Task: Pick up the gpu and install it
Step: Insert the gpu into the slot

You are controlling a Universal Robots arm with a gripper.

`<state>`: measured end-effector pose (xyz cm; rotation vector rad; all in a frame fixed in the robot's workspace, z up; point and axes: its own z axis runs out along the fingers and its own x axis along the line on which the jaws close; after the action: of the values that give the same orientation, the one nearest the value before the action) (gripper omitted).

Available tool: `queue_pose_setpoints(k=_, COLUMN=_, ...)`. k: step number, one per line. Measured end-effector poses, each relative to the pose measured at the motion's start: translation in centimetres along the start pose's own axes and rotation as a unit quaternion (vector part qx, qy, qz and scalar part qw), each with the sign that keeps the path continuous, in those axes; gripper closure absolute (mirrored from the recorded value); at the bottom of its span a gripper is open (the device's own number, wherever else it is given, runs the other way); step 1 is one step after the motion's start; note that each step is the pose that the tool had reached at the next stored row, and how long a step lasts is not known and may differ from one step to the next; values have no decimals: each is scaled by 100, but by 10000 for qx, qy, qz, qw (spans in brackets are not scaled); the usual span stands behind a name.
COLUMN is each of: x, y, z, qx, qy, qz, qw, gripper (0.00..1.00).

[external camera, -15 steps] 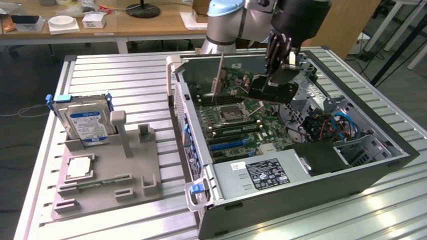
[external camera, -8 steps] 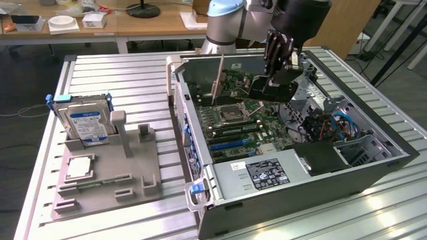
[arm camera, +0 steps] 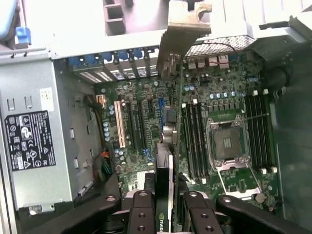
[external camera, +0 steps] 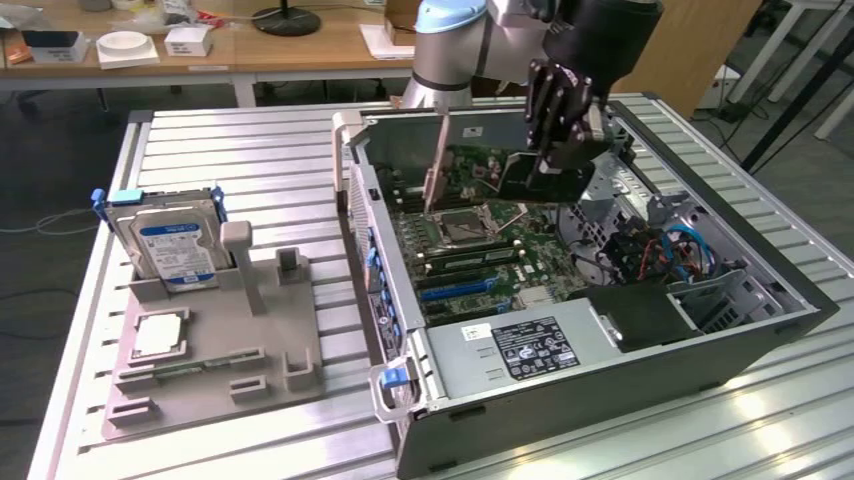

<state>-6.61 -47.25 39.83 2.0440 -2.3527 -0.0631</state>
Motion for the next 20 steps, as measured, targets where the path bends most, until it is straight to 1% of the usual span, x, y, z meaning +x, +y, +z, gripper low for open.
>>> queue_pose_setpoints(k=4, x=0, y=-2, z=1, qx=-2, qy=11, qz=-243, qw=9997, gripper=73)
queue_pose_setpoints(k=9, x=0, y=-4, z=2, qx=-4, qy=24, qz=-528, qw=9986, gripper=73)
queue_pose_setpoints(k=13, x=-1, y=-6, z=5, qx=-4, qy=25, qz=-539, qw=9985, gripper=73)
queue_pose_setpoints(k=14, x=-5, y=-6, z=16, qx=6, qy=25, qz=-539, qw=9985, gripper=73)
queue_pose_setpoints(k=18, x=-26, y=-4, z=59, qx=87, qy=25, qz=-539, qw=9985, gripper=73)
queue_pose_setpoints(k=20, x=-33, y=-3, z=87, qx=119, qy=28, qz=-539, qw=9985, gripper=73)
